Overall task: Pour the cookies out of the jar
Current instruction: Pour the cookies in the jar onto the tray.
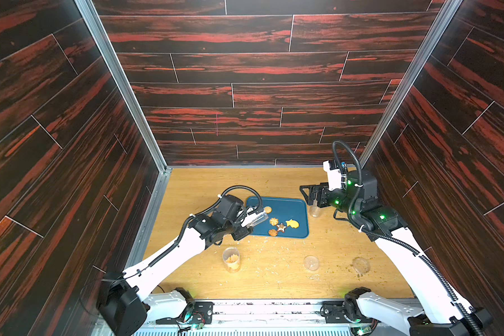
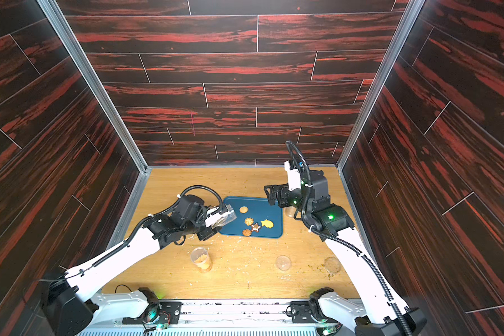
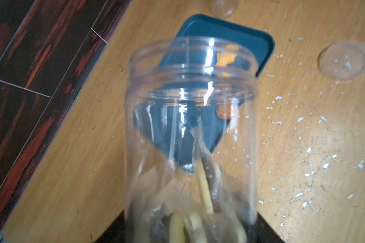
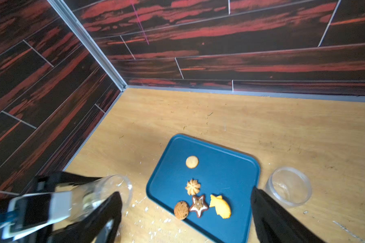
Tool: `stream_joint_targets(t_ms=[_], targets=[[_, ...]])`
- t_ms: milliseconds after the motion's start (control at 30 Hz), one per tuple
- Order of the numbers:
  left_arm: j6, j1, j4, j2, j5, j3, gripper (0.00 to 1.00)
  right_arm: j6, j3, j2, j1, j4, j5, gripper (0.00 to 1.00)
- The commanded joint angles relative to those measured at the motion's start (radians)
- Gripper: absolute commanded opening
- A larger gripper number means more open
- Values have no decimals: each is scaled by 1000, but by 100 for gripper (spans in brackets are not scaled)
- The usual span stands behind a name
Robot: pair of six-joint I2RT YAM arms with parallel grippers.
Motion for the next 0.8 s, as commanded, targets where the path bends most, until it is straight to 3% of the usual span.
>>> stream_joint_targets(t_ms=[0,233,433,767], targets=[[64,0,-39,21,9,56,40,40,36,46,-4,-74,-54,98],[113,3,-84,47,38,78,40,157,7,65,-4,-100,-82,98],[42,4,-126,86,85,115,40,144,-3,44,-11,-102,-109,98],[81,3,-206,149,65,143,41,129,-23,32,-40,-116,-163,98]])
